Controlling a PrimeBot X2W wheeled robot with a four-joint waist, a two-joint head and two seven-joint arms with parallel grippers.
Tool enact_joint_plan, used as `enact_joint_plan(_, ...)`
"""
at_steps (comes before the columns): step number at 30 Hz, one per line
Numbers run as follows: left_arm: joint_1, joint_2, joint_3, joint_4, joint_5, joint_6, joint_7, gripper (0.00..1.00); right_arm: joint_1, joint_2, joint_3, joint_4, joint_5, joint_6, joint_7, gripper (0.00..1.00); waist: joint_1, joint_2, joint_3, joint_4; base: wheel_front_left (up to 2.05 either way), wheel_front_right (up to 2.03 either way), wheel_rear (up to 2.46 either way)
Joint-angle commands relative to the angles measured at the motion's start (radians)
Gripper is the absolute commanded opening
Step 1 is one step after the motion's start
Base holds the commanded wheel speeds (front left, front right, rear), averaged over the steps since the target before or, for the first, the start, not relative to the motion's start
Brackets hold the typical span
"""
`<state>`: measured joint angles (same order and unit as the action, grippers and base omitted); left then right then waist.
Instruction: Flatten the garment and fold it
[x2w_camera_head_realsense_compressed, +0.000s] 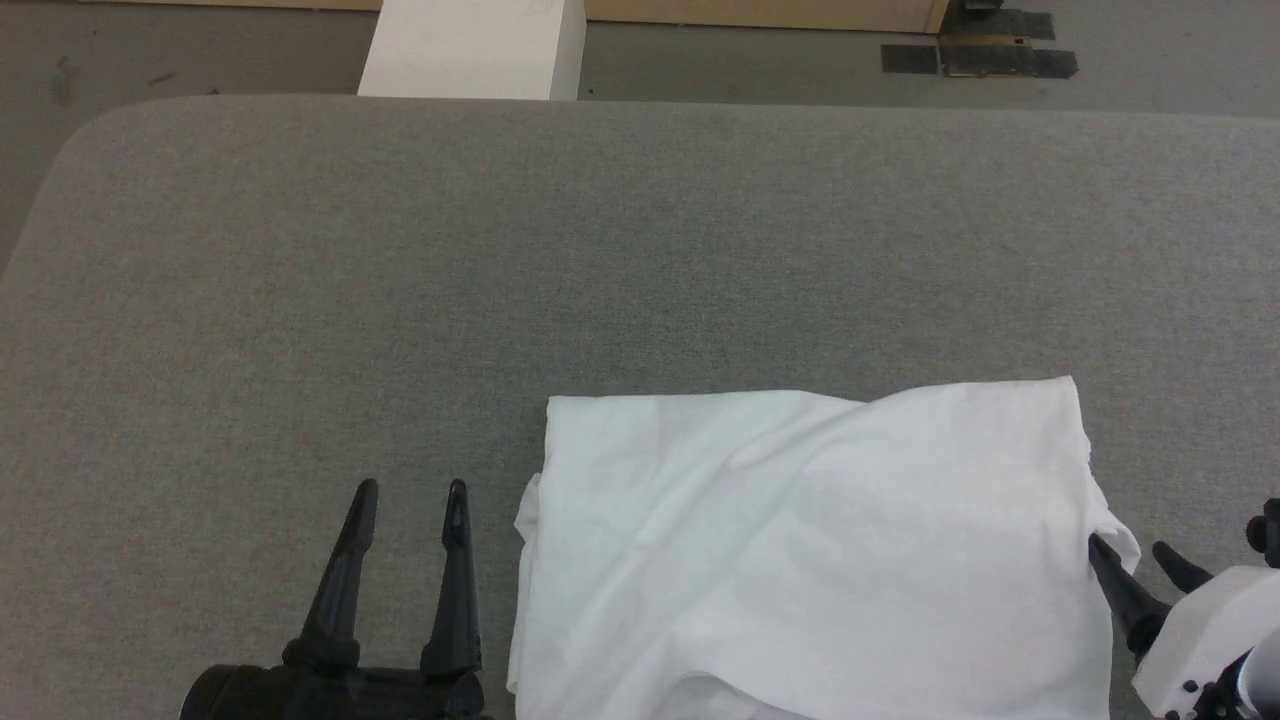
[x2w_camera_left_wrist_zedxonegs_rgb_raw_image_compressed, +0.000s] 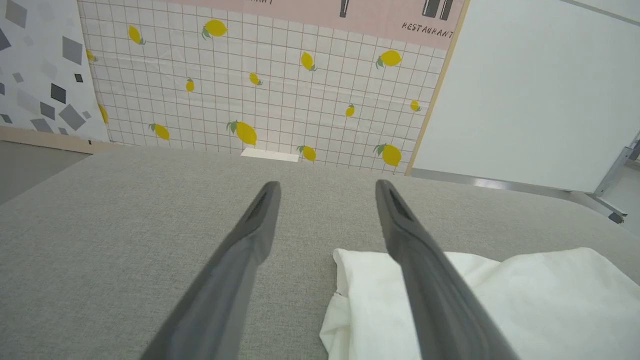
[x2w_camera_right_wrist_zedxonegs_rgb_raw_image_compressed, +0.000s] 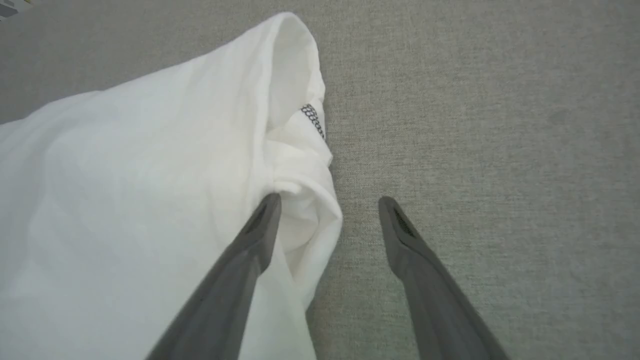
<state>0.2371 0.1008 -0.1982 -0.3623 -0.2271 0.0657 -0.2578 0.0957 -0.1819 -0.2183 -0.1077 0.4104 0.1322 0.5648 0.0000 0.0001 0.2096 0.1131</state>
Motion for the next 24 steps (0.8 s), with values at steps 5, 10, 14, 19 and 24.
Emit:
enact_joint_plan(5,-0.022,-0.015,0.001,0.017,0.008,-0.02,-0.004,1.0,-0.042,0.003,0.036,0.053,0.07,-0.002,0.0,1.0,0.0,-0.0001,0.031,0.026,0.0,0.0,0.0)
enact_joint_plan(10,-0.029,-0.024,-0.004,0.035,0.006,-0.036,-0.004,1.0,-0.056,0.009,0.072,0.105,0.112,-0.002,0.018,1.0,0.0,-0.0001,0.036,0.029,0.0,0.0,0.0)
enact_joint_plan(14,-0.037,-0.028,-0.004,0.048,0.007,-0.046,-0.004,1.0,-0.072,0.01,0.086,0.146,0.116,-0.002,0.027,0.79,0.0,-0.0001,0.04,0.028,0.0,0.0,0.0)
enact_joint_plan(19,-0.045,-0.033,-0.002,0.059,0.011,-0.052,-0.004,1.0,-0.103,0.02,0.068,0.173,0.097,-0.002,-0.001,0.0,0.0,-0.0001,0.041,0.023,0.0,0.0,0.0)
enact_joint_plan(24,-0.045,-0.037,0.001,0.066,0.01,-0.052,-0.004,1.0,-0.119,0.011,0.004,0.17,0.08,-0.002,-0.031,0.0,0.0,-0.0001,0.027,0.012,0.0,0.0,0.0)
